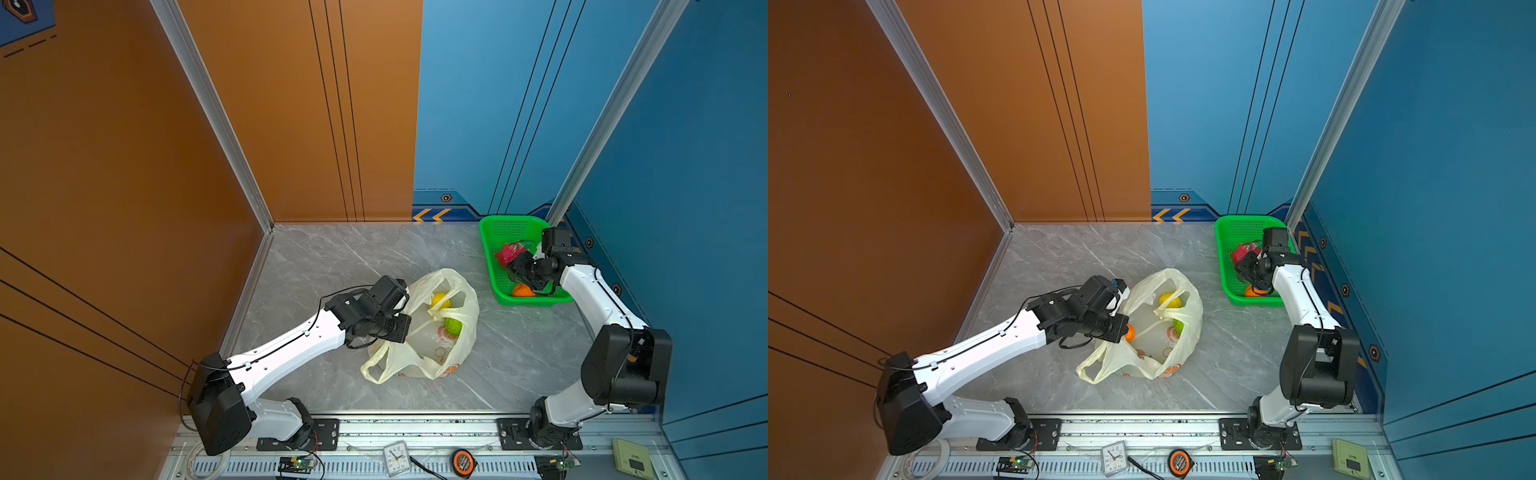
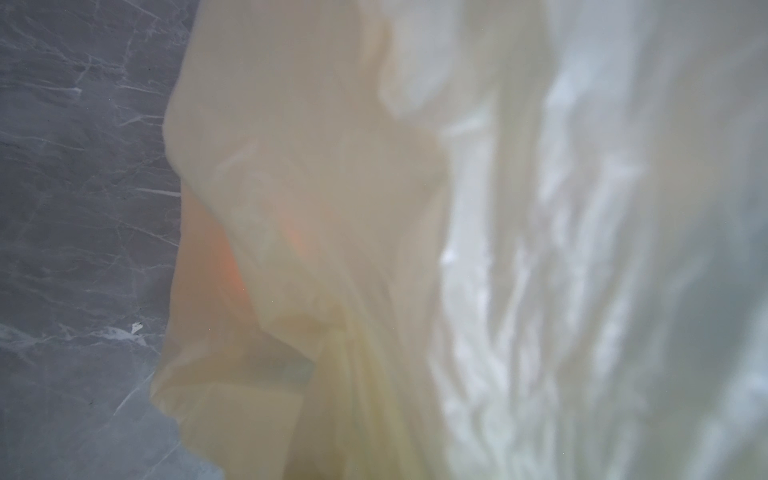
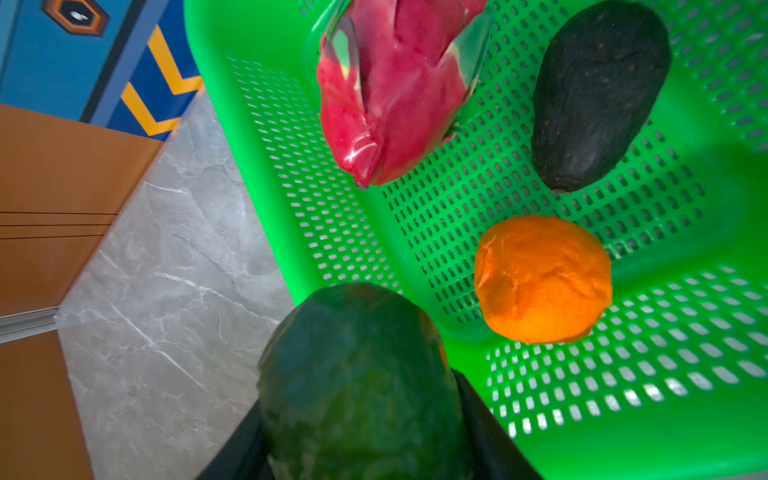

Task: Untie the knot of the plastic bag and take out the fruit
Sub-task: 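Carry the lime to the green basket and open the right gripper, then move the right gripper from the basket back to the bag mouth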

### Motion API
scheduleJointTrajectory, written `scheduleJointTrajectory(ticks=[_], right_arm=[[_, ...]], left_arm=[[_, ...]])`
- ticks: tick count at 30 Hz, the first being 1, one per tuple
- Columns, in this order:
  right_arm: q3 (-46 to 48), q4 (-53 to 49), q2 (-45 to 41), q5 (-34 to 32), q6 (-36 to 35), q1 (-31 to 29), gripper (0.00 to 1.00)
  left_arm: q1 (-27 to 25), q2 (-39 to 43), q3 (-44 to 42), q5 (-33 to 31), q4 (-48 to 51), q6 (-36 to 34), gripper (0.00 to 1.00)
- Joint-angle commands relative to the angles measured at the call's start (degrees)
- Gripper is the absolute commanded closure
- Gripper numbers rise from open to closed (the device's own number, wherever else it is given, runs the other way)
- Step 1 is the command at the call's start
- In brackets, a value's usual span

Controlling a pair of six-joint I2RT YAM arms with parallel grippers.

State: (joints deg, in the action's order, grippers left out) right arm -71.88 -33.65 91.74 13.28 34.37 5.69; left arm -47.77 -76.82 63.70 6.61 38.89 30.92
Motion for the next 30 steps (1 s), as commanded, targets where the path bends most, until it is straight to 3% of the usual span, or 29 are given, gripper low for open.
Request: scheduleJointTrajectory(ticks=[1, 9, 14, 18, 24, 30], right_arm=[[-1.9, 1.3, 2.7, -2.4, -2.5, 0.4, 0.45], [-3.2, -0.2, 4.7, -4.3, -3.2, 0.3, 0.21], [-5.0, -3.9, 1.9, -3.2, -4.3, -1.0, 0.20], [-6.0, -9.2, -3.6, 1.6, -4.3, -4.0, 0.20], [-7.5, -19.6, -14.4, 4.6, -2.8, -14.7, 0.21], [-7.8, -23.9, -21.7, 3.1, 4.7, -31.6, 0.23]], left_arm=[[-0.6, 1.0, 1.6, -1.2, -0.1, -0.2, 0.97], [-0.8, 2.2, 0.8, -1.8, -0.2, 0.1, 0.97], [-0.7, 2.6, 0.6, -1.9, -0.1, 0.0, 0.97], [-0.7, 3.2, 0.3, -1.9, -0.1, -0.1, 0.97], [-0.7, 3.5, 0.1, -1.9, -0.2, -0.4, 0.96], [-0.6, 3.6, 0.3, -1.3, -0.2, -0.6, 0.96]])
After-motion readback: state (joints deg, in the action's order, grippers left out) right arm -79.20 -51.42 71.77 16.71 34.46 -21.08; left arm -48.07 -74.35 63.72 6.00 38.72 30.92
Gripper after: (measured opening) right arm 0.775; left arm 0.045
